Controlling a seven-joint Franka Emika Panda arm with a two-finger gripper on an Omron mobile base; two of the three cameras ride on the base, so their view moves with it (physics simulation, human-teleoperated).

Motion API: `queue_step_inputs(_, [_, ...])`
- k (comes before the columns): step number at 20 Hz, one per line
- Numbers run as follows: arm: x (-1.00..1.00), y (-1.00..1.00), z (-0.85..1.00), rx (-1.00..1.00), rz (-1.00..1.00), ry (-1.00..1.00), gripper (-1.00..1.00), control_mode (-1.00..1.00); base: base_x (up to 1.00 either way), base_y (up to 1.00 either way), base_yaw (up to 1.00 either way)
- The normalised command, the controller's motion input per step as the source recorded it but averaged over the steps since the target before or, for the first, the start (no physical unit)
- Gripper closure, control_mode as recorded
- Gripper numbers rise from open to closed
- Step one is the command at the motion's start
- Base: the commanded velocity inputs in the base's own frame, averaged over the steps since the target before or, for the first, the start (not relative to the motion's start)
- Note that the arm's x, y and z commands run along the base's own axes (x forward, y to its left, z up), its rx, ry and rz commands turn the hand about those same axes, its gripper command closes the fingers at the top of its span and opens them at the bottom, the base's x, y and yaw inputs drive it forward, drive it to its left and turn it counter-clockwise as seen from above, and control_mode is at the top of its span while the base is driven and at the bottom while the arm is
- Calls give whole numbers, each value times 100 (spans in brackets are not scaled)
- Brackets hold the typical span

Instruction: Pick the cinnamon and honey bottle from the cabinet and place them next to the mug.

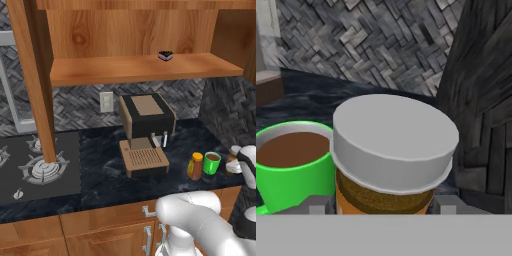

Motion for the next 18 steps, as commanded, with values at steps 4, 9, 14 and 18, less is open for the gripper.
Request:
queue_step_inputs(4, [31,0,0,0,0,0,100,-100,0,0,0])
queue_step_inputs(9, [31,0,0,0,0,0,100,-100,0,0,0])
queue_step_inputs(14, [4,0,-11,0,0,0,100,-100,0,0,0])
queue_step_inputs(18, [0,0,-5,0,0,0,100,-100,0,0,0])
